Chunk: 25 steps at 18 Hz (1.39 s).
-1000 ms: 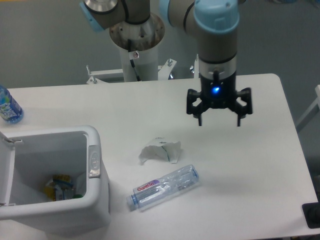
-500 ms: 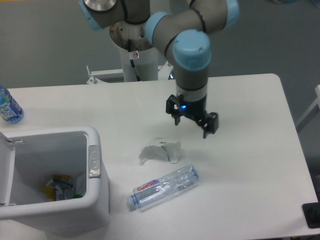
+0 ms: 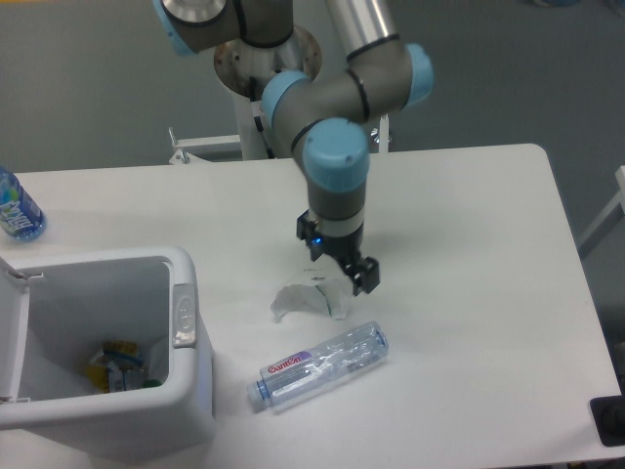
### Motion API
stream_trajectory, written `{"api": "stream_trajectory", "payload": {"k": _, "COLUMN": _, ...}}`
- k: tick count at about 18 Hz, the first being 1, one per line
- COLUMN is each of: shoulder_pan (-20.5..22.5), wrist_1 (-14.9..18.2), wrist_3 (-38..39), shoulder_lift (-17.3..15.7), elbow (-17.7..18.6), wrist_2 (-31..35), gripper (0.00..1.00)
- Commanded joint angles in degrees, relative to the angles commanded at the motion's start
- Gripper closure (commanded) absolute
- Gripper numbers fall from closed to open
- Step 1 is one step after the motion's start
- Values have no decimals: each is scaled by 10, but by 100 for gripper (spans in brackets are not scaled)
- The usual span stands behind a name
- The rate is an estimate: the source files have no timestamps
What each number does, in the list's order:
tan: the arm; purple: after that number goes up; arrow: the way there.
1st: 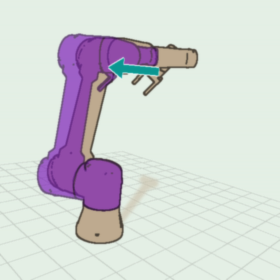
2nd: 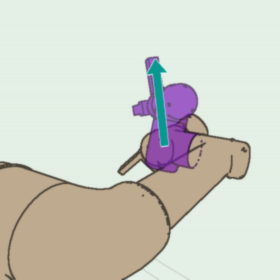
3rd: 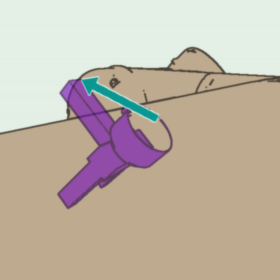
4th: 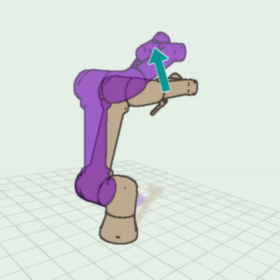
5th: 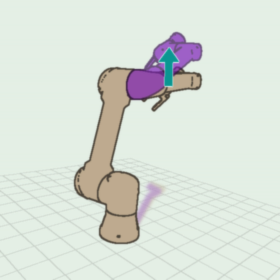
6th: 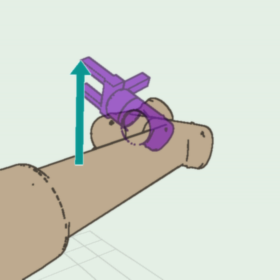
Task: Place the trash in the trash can
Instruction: 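Close the gripper on the crumpled plastic wrapper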
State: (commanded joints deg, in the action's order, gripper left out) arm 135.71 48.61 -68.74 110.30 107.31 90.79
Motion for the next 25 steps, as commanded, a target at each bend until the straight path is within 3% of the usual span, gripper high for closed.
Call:
{"api": "stream_trajectory", "payload": {"k": 3, "shoulder_pan": -9, "wrist_1": -3, "wrist_3": 12, "shoulder_lift": 2, "elbow": 5, "wrist_2": 11, "gripper": 0}}
{"api": "stream_trajectory", "payload": {"k": 4, "shoulder_pan": -9, "wrist_1": -2, "wrist_3": 22, "shoulder_lift": 0, "elbow": 8, "wrist_2": 18, "gripper": 5}}
{"api": "stream_trajectory", "payload": {"k": 7, "shoulder_pan": -10, "wrist_1": -1, "wrist_3": 23, "shoulder_lift": -9, "elbow": 16, "wrist_2": 24, "gripper": 67}}
{"api": "stream_trajectory", "payload": {"k": 8, "shoulder_pan": -9, "wrist_1": -1, "wrist_3": 21, "shoulder_lift": -11, "elbow": 19, "wrist_2": 24, "gripper": 81}}
{"api": "stream_trajectory", "payload": {"k": 10, "shoulder_pan": -9, "wrist_1": 0, "wrist_3": 19, "shoulder_lift": -15, "elbow": 25, "wrist_2": 25, "gripper": 97}}
{"api": "stream_trajectory", "payload": {"k": 17, "shoulder_pan": -4, "wrist_1": 17, "wrist_3": 13, "shoulder_lift": -47, "elbow": 38, "wrist_2": 25, "gripper": 100}}
{"api": "stream_trajectory", "payload": {"k": 21, "shoulder_pan": 12, "wrist_1": 69, "wrist_3": 11, "shoulder_lift": -107, "elbow": 31, "wrist_2": 18, "gripper": 100}}
{"api": "stream_trajectory", "payload": {"k": 25, "shoulder_pan": 60, "wrist_1": 97, "wrist_3": 47, "shoulder_lift": -179, "elbow": -27, "wrist_2": -106, "gripper": 100}}
